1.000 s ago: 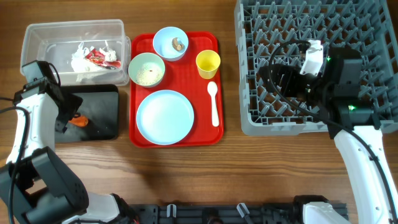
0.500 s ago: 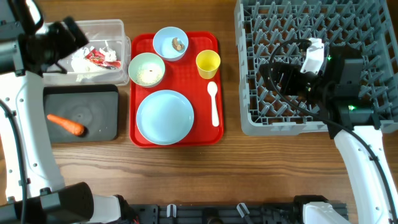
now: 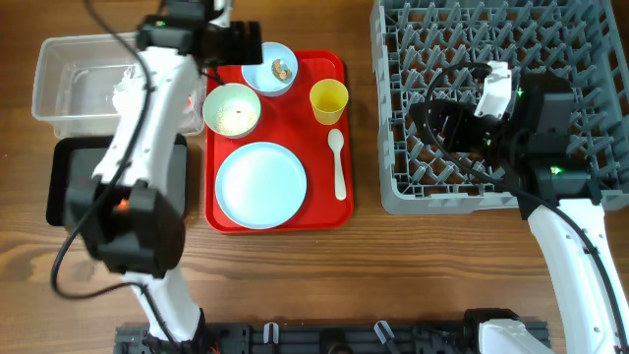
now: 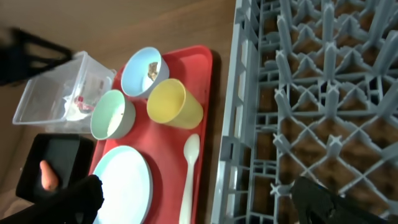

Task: Sort waste into correct bins and load items into the dishwasher rack
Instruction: 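Grasp the rim of the green rice bowl with the left gripper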

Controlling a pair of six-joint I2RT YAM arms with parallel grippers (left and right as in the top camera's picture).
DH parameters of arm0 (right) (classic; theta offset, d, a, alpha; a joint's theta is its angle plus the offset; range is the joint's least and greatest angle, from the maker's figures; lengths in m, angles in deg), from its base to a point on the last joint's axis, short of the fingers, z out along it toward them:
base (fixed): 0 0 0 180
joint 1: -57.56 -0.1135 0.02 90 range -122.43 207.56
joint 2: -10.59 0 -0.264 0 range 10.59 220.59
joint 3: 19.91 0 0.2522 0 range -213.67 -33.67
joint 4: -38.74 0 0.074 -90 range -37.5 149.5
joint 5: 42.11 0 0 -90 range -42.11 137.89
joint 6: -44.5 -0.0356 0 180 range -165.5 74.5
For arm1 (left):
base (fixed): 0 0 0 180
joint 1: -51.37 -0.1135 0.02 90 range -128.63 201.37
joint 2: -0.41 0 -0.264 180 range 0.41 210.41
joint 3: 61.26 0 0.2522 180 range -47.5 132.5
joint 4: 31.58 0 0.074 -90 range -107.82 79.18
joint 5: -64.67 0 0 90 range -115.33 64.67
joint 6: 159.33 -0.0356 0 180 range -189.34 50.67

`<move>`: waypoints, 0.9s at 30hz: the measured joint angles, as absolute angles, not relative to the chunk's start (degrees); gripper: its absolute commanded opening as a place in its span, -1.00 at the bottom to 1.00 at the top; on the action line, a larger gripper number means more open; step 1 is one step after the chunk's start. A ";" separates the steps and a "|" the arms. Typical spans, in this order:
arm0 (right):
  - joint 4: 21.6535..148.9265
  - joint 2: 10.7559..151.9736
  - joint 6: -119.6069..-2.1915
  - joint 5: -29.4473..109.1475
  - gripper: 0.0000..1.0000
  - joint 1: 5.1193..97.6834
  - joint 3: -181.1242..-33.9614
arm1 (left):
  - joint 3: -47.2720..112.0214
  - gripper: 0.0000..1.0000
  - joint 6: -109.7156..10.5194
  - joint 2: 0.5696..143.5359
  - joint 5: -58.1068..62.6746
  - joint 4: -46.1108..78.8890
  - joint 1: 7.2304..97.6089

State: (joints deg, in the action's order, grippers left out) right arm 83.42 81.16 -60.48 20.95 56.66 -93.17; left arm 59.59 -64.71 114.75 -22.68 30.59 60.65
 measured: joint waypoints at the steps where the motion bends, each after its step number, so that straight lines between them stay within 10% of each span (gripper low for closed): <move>1: 83.99 81.16 -60.48 20.95 0.99 56.66 -93.17 | 59.59 0.85 -64.97 116.32 -22.94 30.28 61.24; 27: 86.22 81.16 -60.46 21.63 1.00 56.66 -93.17 | 55.94 -0.11 -62.09 126.44 -26.59 40.42 66.73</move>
